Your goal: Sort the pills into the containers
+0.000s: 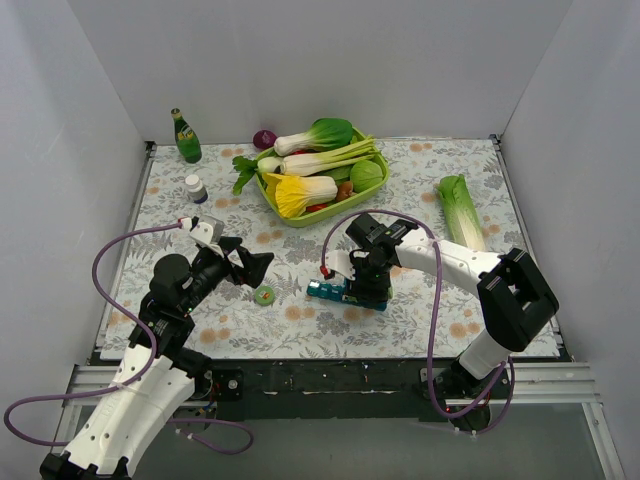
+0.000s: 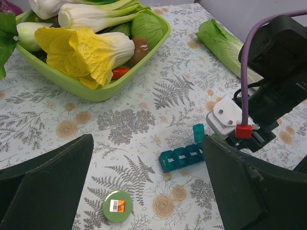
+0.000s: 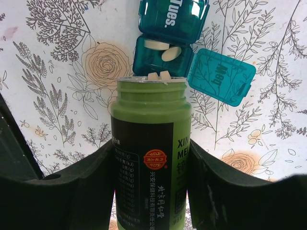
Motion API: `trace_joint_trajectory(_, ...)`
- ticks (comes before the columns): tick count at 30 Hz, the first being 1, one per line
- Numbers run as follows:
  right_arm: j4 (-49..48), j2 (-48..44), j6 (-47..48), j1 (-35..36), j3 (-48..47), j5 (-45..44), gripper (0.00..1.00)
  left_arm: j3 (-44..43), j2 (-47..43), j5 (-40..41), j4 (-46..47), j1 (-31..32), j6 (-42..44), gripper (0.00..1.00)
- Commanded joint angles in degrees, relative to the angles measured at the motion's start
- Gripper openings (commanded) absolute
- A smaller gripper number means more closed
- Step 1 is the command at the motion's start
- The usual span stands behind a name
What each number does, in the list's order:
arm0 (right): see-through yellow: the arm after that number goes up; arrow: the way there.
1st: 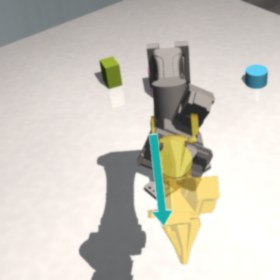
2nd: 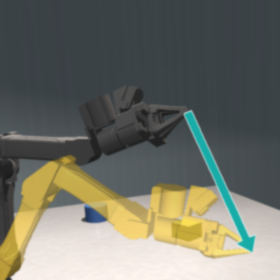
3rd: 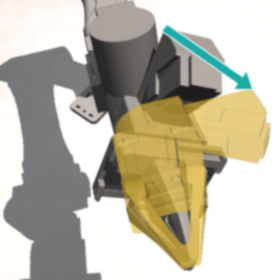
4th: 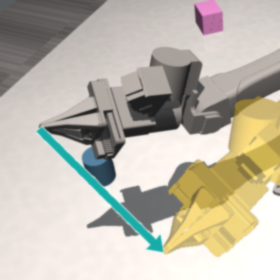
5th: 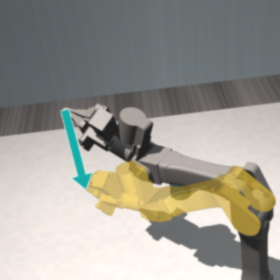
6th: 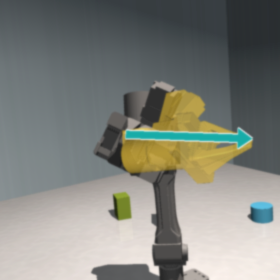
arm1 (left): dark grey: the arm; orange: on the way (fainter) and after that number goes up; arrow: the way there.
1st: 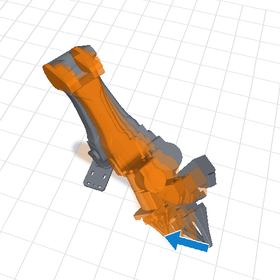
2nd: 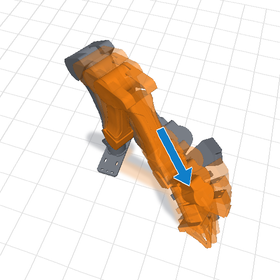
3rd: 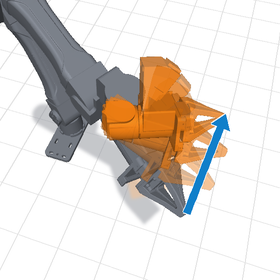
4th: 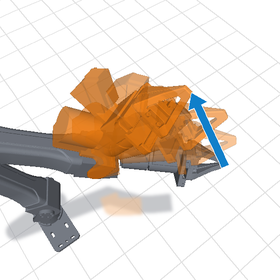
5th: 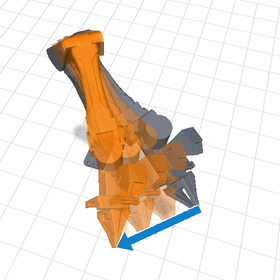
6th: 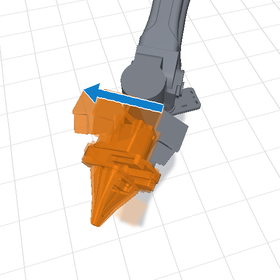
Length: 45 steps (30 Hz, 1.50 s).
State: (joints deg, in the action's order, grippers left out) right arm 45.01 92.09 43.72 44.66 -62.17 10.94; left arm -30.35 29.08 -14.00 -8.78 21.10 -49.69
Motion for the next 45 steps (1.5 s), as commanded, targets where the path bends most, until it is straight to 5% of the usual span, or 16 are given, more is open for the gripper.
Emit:
trace_joint_trajectory(1,-0.63,-2.71,-0.57,0.16,-1.37,2.07,0.01,0.20,0.10,0.55,0.34,-0.27,0.74,0.98)
trace_joint_trajectory(11,-2.74,-10.43,-2.50,-2.12,0.56,7.42,0.01,-0.68,1.06,-0.76,-0.45,-0.27,-3.82,0.98)
trace_joint_trajectory(21,-9.32,-30.70,-7.07,-6.87,4.41,19.72,0.01,-4.37,7.83,-2.17,-7.74,-0.27,-19.82,0.98)
trace_joint_trajectory(29,-46.26,-57.43,-22.25,-7.05,19.45,18.61,0.01,-4.55,14.51,-3.14,-14.42,-0.27,-28.18,0.98)
trace_joint_trajectory(33,-57.11,-60.71,-34.90,-7.05,20.25,13.41,0.01,-4.54,17.41,-2.53,-16.71,-0.27,-29.84,0.98)
trace_joint_trajectory(45,-60.57,-63.44,-39.95,-7.05,28.85,12.53,0.01,-9.55,35.68,3.53,-26.73,-0.01,-26.69,0.98)
